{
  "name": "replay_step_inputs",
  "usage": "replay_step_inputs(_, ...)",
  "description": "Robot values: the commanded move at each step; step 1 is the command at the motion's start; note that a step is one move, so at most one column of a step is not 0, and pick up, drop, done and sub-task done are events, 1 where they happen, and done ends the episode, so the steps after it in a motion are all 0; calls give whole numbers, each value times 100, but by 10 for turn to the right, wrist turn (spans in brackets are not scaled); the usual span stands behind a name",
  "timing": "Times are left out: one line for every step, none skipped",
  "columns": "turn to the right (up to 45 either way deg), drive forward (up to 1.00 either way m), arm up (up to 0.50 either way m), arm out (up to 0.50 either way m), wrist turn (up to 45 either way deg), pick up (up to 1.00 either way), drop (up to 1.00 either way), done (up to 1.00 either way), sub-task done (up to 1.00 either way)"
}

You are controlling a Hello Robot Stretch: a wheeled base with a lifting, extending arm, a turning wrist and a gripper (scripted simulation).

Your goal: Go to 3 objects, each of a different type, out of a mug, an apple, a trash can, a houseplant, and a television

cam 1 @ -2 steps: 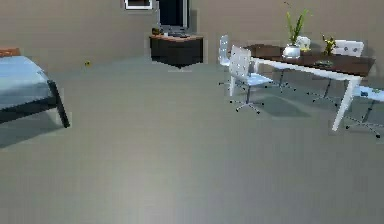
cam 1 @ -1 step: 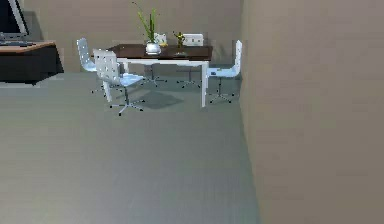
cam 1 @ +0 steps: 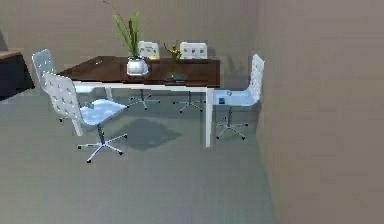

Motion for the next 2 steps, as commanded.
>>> replay_step_inputs(0,100,0,0,0,0,0,0,0)
replay_step_inputs(0,40,0,0,0,0,0,0,0)
